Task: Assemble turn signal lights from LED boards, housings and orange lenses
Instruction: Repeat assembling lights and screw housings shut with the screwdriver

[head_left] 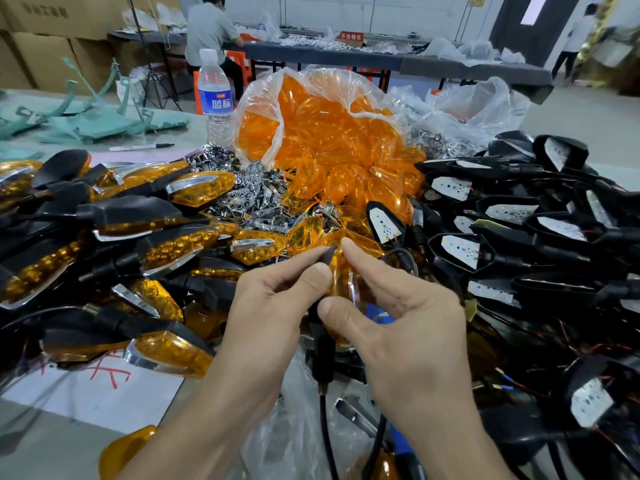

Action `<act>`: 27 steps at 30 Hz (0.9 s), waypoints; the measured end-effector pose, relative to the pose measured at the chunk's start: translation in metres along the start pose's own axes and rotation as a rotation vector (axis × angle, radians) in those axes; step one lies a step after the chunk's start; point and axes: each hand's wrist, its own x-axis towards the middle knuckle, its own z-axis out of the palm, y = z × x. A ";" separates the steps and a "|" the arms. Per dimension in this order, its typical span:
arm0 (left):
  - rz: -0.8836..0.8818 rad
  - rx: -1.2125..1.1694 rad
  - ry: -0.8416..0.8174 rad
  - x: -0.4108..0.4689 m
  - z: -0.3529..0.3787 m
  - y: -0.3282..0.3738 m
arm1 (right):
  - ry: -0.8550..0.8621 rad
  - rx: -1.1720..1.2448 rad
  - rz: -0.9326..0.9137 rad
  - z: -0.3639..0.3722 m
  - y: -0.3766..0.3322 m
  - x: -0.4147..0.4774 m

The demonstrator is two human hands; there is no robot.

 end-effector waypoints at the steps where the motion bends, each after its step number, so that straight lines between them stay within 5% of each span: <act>1: 0.003 -0.005 0.028 0.000 0.000 -0.002 | 0.001 -0.045 -0.027 0.004 -0.002 -0.002; 6: -0.014 0.022 0.089 0.001 -0.002 -0.005 | -0.064 -0.155 -0.071 0.013 -0.009 -0.004; 11: -0.044 -0.069 0.096 0.007 -0.007 -0.005 | -0.056 0.119 0.066 0.000 -0.004 0.005; 15: -0.068 -0.111 0.047 0.010 -0.013 -0.008 | -0.349 0.361 0.206 -0.004 -0.004 0.009; 20: 0.085 0.154 -0.016 0.006 -0.013 -0.006 | -0.358 0.374 0.291 -0.014 0.001 0.011; 27: 0.056 0.063 -0.032 0.011 -0.018 -0.006 | -0.295 0.455 0.295 -0.006 0.006 0.007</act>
